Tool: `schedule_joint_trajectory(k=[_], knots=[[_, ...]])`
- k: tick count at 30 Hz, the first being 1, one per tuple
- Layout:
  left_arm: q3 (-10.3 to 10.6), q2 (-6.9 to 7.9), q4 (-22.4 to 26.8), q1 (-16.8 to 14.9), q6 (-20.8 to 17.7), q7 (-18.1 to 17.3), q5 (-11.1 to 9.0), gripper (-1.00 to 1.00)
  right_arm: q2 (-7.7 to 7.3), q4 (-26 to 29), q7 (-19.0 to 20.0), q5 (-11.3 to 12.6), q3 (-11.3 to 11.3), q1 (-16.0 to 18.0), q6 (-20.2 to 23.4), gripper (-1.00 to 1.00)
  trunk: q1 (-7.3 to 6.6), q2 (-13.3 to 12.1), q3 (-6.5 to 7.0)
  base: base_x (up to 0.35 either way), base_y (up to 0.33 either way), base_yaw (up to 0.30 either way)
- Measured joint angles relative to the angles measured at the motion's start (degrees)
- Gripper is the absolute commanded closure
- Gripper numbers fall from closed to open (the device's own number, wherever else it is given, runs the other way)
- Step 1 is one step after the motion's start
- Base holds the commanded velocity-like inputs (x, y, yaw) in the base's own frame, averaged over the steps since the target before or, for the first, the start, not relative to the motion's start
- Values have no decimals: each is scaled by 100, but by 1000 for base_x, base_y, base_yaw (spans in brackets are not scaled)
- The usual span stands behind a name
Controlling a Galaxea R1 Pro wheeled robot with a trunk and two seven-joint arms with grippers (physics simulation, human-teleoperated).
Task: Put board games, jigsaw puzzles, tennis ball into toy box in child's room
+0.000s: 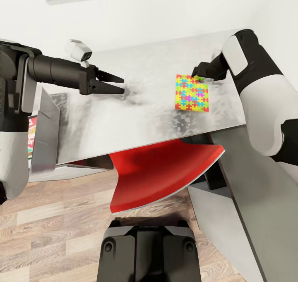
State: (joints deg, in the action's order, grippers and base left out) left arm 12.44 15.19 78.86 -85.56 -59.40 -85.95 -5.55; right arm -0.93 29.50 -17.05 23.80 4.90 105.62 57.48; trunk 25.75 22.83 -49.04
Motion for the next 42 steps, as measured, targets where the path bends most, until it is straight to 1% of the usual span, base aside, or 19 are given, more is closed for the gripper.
schedule_joint_trajectory(k=[10,16,23,28,31,42], knots=[[18,-16,-1,0,0,0,1,-100,-20,-9,6,7,1,-52,-1,-100,0,0,-11,0,0,0],[21,-16,-11,1,0,0,1,-100,-22,-16,5,20,-3,-68,-7,-100,-1,3,-49,0,0,0],[18,-13,-17,1,0,0,0,-100,-21,139,13,35,2,-76,14,-100,-3,4,-105,0,0,0],[12,-8,-23,1,0,0,0,-100,-23,164,174,-101,4,-76,26,-100,-2,3,-116,0,0,0],[10,-5,-25,1,0,0,0,-100,-21,142,330,-96,5,-76,22,-100,-2,3,-118,0,0,0],[14,-3,-26,1,0,0,0,-100,-21,217,430,-84,4,-76,17,-100,-1,3,-155,-11,0,38]])
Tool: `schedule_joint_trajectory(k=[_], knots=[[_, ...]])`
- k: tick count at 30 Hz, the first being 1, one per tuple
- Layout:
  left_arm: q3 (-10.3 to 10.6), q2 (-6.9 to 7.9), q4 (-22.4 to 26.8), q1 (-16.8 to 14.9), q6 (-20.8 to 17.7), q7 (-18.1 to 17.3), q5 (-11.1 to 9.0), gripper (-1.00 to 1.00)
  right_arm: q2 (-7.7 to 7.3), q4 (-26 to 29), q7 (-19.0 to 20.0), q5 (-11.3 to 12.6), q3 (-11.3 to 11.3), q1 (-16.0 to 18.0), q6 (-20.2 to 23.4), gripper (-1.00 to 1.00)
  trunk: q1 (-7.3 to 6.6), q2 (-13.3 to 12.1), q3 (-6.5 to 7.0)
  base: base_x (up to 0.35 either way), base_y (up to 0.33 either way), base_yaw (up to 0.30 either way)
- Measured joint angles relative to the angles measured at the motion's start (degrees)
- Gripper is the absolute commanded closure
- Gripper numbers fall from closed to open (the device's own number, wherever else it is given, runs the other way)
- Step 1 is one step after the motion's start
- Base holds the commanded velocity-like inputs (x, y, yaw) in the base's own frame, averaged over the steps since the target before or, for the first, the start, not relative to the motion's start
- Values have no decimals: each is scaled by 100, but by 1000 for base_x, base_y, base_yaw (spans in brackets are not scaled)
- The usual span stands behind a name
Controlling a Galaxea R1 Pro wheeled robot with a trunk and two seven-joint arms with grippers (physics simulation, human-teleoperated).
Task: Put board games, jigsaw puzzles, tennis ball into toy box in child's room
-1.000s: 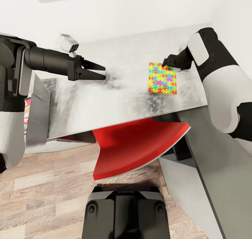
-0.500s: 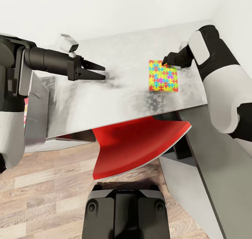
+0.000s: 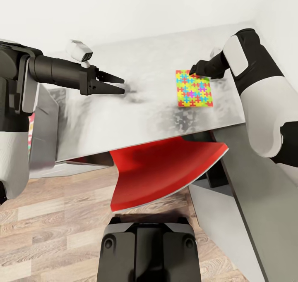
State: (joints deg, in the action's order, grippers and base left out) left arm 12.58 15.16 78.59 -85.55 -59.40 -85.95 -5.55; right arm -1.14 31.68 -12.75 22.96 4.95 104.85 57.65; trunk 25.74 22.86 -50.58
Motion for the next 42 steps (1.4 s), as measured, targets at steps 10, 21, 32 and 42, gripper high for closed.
schedule_joint_trajectory(k=[10,21,32,42], knots=[[4,-1,-5,0,0,0,0,-100,4,-15,6,116,-8,0,-23,-100,-1,0,-6,-68,17,6],[12,-3,-8,-1,0,-1,2,-100,3,14,0,-16,4,-1,-5,-100,0,0,-6,-113,108,0],[13,-8,-26,0,0,0,1,-100,4,21,-2,-47,12,0,1,-100,-1,0,-6,-9,76,0],[9,-9,-26,0,0,0,0,-100,4,23,-5,-55,12,0,2,-100,-1,0,-6,0,85,0]])
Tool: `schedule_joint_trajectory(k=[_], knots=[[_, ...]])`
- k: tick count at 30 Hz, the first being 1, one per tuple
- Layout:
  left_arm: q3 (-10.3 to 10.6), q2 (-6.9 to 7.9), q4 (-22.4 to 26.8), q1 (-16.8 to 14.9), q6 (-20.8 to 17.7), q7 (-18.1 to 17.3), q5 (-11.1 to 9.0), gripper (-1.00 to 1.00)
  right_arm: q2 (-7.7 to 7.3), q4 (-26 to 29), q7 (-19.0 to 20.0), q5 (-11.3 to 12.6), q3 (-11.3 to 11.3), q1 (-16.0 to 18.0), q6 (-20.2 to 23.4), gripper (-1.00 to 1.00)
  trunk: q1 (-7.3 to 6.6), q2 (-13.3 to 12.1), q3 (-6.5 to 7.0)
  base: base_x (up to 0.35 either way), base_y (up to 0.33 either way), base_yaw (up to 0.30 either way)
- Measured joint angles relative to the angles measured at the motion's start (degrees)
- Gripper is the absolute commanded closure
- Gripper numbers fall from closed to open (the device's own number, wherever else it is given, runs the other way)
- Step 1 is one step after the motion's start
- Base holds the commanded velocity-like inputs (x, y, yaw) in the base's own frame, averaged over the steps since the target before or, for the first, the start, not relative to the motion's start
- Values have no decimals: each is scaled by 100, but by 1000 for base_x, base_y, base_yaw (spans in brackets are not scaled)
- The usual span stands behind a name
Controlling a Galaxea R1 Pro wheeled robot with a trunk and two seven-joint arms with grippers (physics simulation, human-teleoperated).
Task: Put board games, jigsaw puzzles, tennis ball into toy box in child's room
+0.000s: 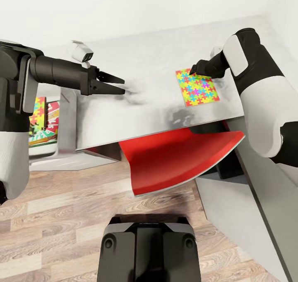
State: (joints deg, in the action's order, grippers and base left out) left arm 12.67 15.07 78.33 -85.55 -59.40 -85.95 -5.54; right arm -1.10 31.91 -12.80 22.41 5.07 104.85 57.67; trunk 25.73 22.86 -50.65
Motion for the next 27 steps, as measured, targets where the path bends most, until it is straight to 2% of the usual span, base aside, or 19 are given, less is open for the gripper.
schedule_joint_trajectory(k=[16,27], knots=[[-4,-1,0,-1,0,0,1,-100,0,-8,12,57,-4,0,-9,-100,2,-1,0,-56,107,0],[-5,0,-1,0,0,0,-1,-100,2,-13,15,69,11,-1,-19,-100,0,0,0,-23,21,0]])
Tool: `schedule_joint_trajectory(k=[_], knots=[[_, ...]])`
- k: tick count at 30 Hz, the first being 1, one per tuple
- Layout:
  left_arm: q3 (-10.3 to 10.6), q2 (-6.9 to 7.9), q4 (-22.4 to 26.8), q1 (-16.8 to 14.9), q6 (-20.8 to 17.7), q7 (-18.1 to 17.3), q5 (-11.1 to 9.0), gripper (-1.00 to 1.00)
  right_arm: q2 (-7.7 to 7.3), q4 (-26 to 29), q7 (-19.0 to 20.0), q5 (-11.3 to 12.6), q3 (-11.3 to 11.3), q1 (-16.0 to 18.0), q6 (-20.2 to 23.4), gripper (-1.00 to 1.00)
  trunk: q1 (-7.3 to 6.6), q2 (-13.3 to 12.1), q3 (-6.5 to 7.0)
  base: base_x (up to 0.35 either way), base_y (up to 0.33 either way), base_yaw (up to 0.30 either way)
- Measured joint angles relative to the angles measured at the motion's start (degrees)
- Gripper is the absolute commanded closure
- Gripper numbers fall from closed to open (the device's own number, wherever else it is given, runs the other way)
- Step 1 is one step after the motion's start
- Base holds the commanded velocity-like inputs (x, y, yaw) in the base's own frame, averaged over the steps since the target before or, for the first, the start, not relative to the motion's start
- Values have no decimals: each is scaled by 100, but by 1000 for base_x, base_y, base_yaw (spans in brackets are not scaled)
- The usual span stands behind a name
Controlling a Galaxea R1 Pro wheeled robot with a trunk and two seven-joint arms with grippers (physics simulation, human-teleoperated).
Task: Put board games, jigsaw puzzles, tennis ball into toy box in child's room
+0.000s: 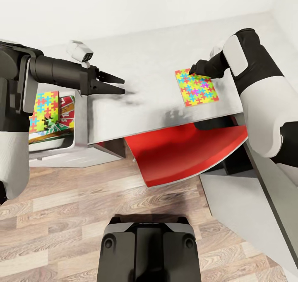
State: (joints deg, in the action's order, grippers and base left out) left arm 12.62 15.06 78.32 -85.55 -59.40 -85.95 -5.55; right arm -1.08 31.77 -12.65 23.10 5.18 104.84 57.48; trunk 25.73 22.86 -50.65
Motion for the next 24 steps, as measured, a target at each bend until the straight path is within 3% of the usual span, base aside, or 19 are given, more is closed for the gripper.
schedule_joint_trajectory(k=[24], knots=[[-6,1,0,-2,0,0,0,-100,1,-18,4,92,-16,0,-6,-100,1,0,0,-109,43,0]])
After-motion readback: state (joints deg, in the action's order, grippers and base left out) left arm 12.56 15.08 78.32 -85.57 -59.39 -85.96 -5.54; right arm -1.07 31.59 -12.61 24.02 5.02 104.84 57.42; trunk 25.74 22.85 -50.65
